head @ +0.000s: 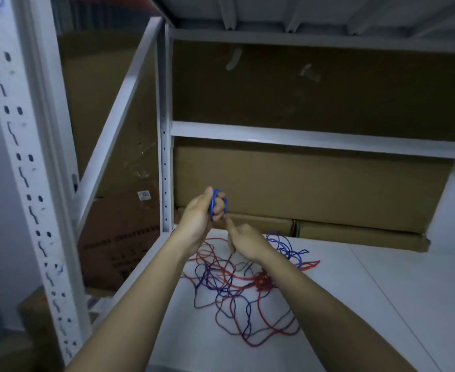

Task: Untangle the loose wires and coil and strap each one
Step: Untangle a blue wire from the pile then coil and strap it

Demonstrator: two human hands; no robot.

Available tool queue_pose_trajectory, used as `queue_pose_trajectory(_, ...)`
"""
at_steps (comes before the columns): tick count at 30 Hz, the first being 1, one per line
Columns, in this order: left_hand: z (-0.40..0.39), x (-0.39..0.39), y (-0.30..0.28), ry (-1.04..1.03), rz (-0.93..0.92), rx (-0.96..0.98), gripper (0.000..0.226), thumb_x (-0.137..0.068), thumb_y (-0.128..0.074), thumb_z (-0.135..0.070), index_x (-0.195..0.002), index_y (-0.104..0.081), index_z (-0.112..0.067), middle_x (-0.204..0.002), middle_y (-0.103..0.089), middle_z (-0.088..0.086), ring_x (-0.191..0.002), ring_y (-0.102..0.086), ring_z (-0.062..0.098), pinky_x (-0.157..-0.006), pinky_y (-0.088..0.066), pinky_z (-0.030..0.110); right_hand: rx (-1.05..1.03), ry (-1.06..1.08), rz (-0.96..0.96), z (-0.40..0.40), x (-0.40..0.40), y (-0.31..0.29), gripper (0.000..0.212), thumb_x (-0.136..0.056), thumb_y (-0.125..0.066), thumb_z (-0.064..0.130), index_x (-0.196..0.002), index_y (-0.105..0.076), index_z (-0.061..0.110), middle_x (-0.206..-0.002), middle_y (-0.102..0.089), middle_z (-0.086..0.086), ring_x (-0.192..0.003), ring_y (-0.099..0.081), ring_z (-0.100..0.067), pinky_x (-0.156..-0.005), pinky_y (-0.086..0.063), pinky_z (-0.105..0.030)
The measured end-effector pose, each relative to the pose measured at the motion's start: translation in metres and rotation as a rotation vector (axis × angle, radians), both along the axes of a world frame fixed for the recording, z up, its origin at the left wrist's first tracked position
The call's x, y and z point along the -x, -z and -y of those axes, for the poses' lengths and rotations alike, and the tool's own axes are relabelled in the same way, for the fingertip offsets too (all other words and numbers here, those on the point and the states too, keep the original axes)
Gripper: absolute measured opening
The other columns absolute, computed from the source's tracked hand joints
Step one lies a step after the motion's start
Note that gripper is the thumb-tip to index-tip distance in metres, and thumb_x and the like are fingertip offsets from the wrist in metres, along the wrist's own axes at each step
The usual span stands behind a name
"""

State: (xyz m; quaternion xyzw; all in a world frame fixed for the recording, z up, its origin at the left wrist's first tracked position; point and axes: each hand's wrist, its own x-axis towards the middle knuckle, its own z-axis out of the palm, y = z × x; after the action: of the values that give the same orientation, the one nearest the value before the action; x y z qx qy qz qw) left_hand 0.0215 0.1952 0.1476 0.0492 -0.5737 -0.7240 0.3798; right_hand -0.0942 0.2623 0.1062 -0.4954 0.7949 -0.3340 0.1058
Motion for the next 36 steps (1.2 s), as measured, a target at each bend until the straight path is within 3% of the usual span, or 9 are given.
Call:
queue_pose_trajectory(5, 0.009, 0.001, 0.041, -0.225, 0.089, -0.164, 0.047, -0.107, -0.022, -0.026, -0.087, -0.058, -0.004, -0.07, -0.054, 0.004, -0.056, -0.045, 0.011, -0.07, -0.038, 0.024, -0.052, -0.195, -0.092, -0.037, -0.04, 0.073, 0.037, -0.102, -0.03, 0.044, -0.093, -0.056, 0.019, -0.088, -0.064, -0.008, -0.085, -0.058, -0.026, -0.07, -0.04, -0.032)
queue_pose_trajectory(9, 0.002, 0.002, 0.089, -0.377, 0.46, 0.324, 0.043, -0.107, -0.022, -0.028, -0.107, -0.052, 0.003, -0.084, -0.068, -0.003, -0.064, -0.06, 0.006, -0.069, -0.048, 0.02, -0.059, -0.31, -0.291, -0.072, -0.045, 0.105, 0.026, -0.102, -0.036, 0.03, -0.101, -0.052, 0.009, -0.096, -0.061, -0.017, -0.086, -0.054, -0.032, -0.07, -0.041, -0.039)
queue_pose_trajectory(12, -0.005, -0.002, 0.115, -0.365, 0.767, 0.717, 0.029, -0.105, -0.027, -0.035, -0.101, -0.043, -0.01, -0.083, -0.064, -0.004, -0.08, -0.062, 0.024, -0.071, -0.046, 0.035, -0.016, -0.326, -0.343, -0.087, -0.039, 0.106, 0.024, -0.101, -0.04, 0.02, -0.099, -0.059, 0.005, -0.095, -0.062, -0.015, -0.087, -0.053, -0.031, -0.074, -0.041, -0.04)
queue_pose_trajectory(16, -0.01, -0.018, 0.132, -0.182, 0.927, 1.006, 0.024, -0.104, -0.034, -0.028, -0.093, -0.048, -0.013, -0.084, -0.055, 0.006, -0.078, -0.054, 0.024, -0.066, -0.035, 0.032, 0.159, -0.214, -0.454, -0.096, -0.01, 0.091, 0.023, -0.097, -0.049, 0.017, -0.101, -0.067, 0.004, -0.095, -0.069, -0.011, -0.088, -0.058, -0.028, -0.081, -0.041, -0.034)
queue_pose_trajectory(19, -0.023, -0.03, 0.128, 0.031, 0.845, 0.728, 0.034, -0.104, -0.033, -0.033, -0.079, -0.053, -0.02, -0.065, -0.052, -0.007, -0.061, -0.047, 0.01, -0.061, -0.035, 0.027, 0.187, -0.168, -0.457, -0.089, 0.013, 0.08, 0.02, -0.095, -0.053, 0.018, -0.098, -0.07, 0.007, -0.094, -0.068, -0.005, -0.091, -0.056, -0.023, -0.081, -0.04, -0.031)
queue_pose_trajectory(24, -0.02, -0.045, 0.102, 0.31, 0.6, 0.294, 0.054, -0.104, -0.023, -0.041, -0.078, -0.059, -0.011, -0.048, -0.032, -0.003, -0.05, -0.025, 0.014, -0.054, -0.03, 0.023, 0.159, -0.218, -0.284, -0.06, 0.015, 0.075, 0.022, -0.101, -0.043, 0.021, -0.095, -0.064, 0.02, -0.088, -0.054, 0.01, -0.086, -0.045, -0.007, -0.076, -0.034, -0.025)
queue_pose_trajectory(28, -0.016, -0.035, 0.089, 0.167, 0.535, 0.227, 0.056, -0.105, -0.028, -0.037, -0.058, -0.054, -0.019, -0.045, -0.029, -0.004, -0.044, -0.024, 0.011, -0.051, -0.034, 0.02, 0.086, -0.239, -0.202, -0.048, 0.01, 0.073, 0.027, -0.103, -0.032, 0.033, -0.108, -0.055, 0.02, -0.105, -0.059, 0.002, -0.097, -0.051, -0.014, -0.083, -0.041, -0.034)
queue_pose_trajectory(31, -0.005, -0.024, 0.078, 0.0, 0.407, 0.087, 0.058, -0.105, -0.031, -0.028, -0.049, -0.046, -0.018, -0.044, -0.025, -0.001, -0.041, -0.02, 0.012, -0.047, -0.033, 0.02, 0.197, -0.171, -0.247, -0.048, 0.02, 0.069, 0.029, -0.1, -0.041, 0.016, -0.126, -0.054, 0.015, -0.129, -0.053, 0.002, -0.118, -0.045, -0.011, -0.096, -0.033, -0.019)
queue_pose_trajectory(36, 0.003, -0.003, 0.047, -0.048, 0.208, -0.065, 0.048, -0.105, -0.031, -0.028, -0.061, -0.042, -0.014, -0.041, -0.023, -0.005, -0.039, -0.018, 0.01, -0.046, -0.028, 0.02, 0.525, 0.086, -0.575, -0.052, 0.038, 0.043, 0.014, -0.083, -0.067, 0.001, -0.096, -0.07, 0.004, -0.097, -0.065, -0.007, -0.096, -0.054, -0.025, -0.081, -0.047, -0.036)
